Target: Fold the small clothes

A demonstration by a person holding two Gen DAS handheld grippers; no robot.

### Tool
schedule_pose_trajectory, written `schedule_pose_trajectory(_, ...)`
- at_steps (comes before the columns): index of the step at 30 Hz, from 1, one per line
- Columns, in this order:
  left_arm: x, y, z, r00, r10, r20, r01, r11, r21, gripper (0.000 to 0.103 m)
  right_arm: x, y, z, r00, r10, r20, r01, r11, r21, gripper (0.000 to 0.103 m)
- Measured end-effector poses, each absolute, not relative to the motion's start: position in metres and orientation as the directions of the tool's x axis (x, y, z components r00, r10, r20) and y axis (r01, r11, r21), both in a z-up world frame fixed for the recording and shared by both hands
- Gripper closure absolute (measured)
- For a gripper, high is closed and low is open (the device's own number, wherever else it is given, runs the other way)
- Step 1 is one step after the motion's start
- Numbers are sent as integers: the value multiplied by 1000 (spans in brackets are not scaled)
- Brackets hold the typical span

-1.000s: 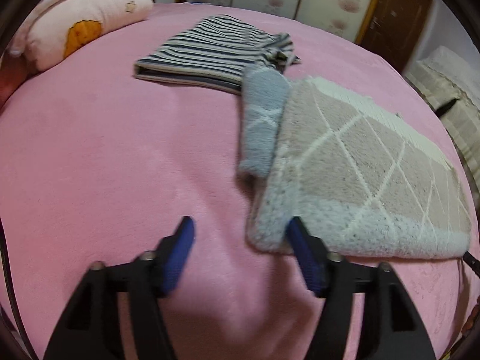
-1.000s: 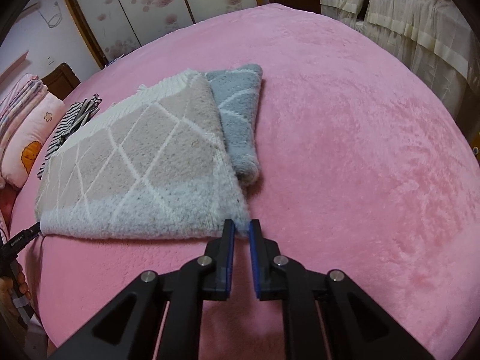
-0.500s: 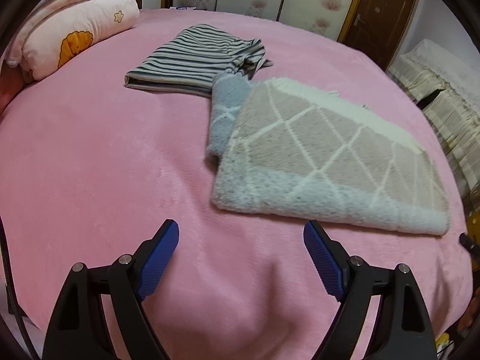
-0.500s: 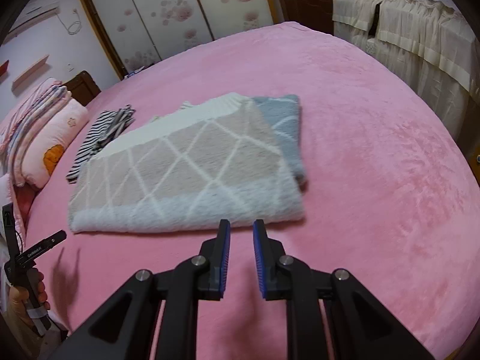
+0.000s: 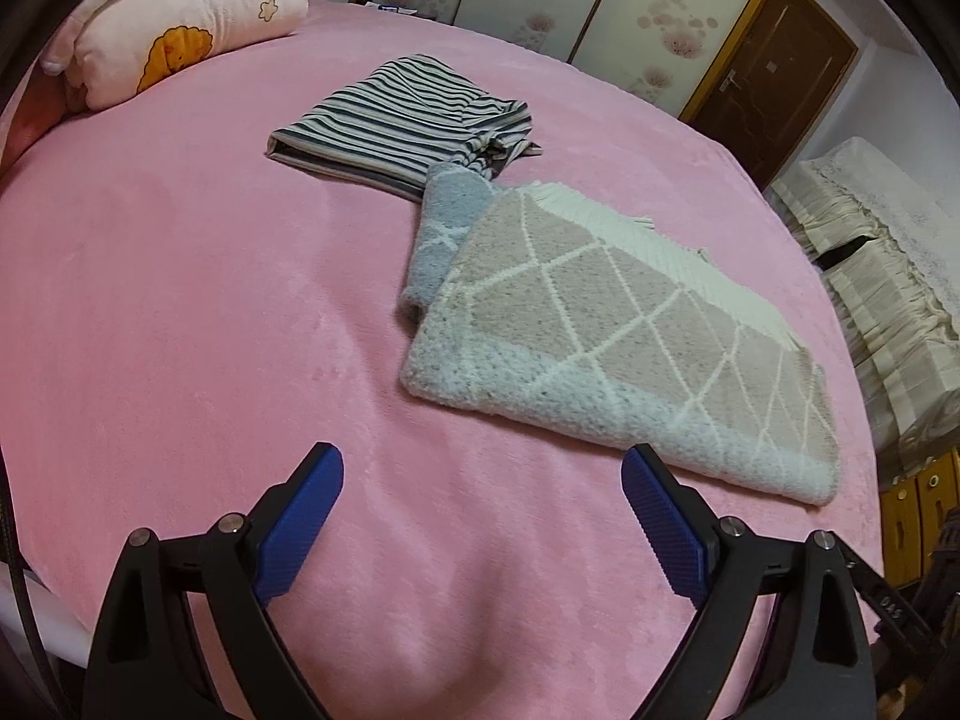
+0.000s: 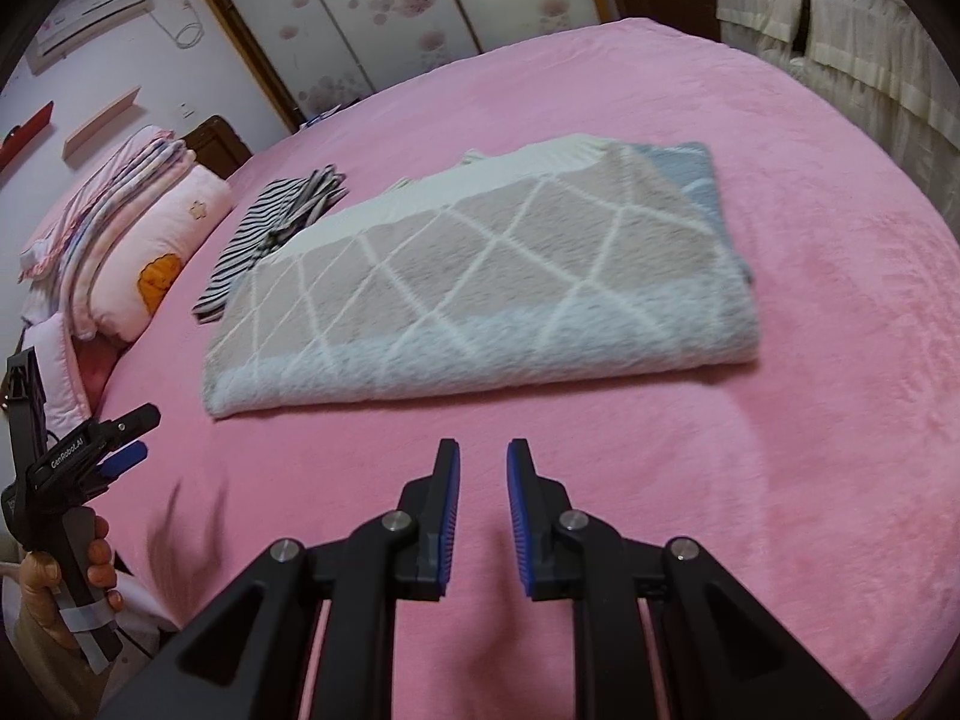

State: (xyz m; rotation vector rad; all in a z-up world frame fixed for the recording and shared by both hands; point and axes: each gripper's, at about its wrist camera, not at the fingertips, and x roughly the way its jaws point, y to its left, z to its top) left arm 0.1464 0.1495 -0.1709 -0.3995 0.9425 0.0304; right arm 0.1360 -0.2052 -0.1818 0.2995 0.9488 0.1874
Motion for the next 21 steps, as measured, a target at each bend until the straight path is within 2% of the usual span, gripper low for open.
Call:
schedule_pose_trajectory(15, 141, 131, -142, 651, -257, -715, -111, 899, -424, 7, 147, -168, -156, 603, 328, -727, -115, 938, 328, 87)
schedule_pose_trajectory(21, 151, 131, -156, 648, -382, -659, -91, 820, -565, 7, 151, -154, -146, 623, 339, -705, -148, 936, 319, 87)
